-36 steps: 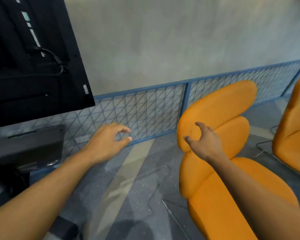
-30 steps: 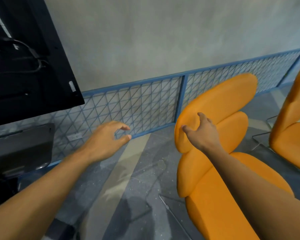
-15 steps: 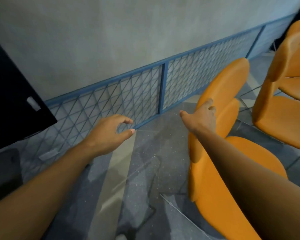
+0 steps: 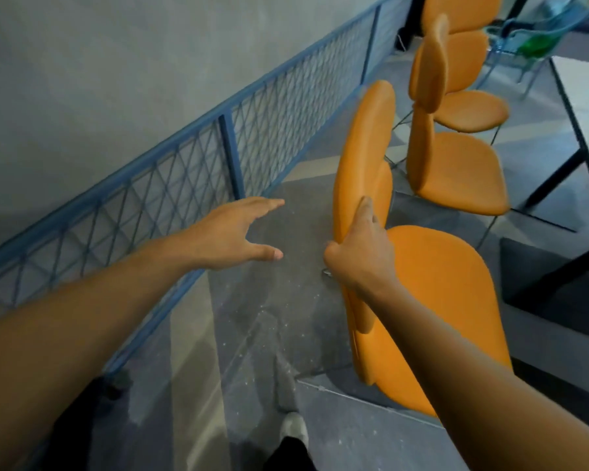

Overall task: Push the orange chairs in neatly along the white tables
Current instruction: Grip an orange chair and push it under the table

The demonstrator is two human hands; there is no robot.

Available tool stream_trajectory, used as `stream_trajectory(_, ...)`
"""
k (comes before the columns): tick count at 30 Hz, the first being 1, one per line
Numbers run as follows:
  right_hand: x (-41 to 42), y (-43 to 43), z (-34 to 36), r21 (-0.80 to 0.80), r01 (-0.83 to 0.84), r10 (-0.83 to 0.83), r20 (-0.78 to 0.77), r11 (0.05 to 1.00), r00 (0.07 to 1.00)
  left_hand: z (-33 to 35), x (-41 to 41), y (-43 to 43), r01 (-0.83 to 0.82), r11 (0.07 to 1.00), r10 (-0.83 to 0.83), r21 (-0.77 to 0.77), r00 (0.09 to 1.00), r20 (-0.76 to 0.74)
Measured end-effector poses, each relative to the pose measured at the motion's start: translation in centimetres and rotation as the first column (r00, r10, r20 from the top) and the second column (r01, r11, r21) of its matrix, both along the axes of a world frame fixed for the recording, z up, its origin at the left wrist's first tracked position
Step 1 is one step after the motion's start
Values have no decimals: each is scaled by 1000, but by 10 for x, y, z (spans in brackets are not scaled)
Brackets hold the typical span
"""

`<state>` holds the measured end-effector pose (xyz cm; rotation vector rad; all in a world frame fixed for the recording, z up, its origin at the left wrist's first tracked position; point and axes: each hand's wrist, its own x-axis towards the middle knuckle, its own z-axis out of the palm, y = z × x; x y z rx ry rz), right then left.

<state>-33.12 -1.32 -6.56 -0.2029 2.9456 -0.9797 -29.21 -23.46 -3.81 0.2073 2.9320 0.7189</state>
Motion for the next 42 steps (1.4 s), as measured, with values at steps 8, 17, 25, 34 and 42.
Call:
stream_trajectory(8, 0, 0, -6, -13, -5, 5, -26, 1000, 1000, 8, -97, 32, 254, 951, -267, -177, 962, -54)
stream_trajectory(17, 3, -1, -8, 9, 8, -8, -29, 1000, 1000, 1, -169, 41, 486, 819, -529, -304, 845, -75)
stream_trajectory(25, -17, -25, 15, 181, 250, -259, 30, 951, 965, -11, -226, 39, 680, 673, -740, -292, 618, -265)
stream_trajectory(34, -22, -37, 24, 309, 384, -427, 84, 870, 901, -7, -277, 46, 786, 510, -859, -351, 442, -259)
stream_trajectory(42, -22, -38, 18, 308, 393, -427, 48, 866, 903, -14, -292, 63, 798, 460, -875, -389, 335, -349)
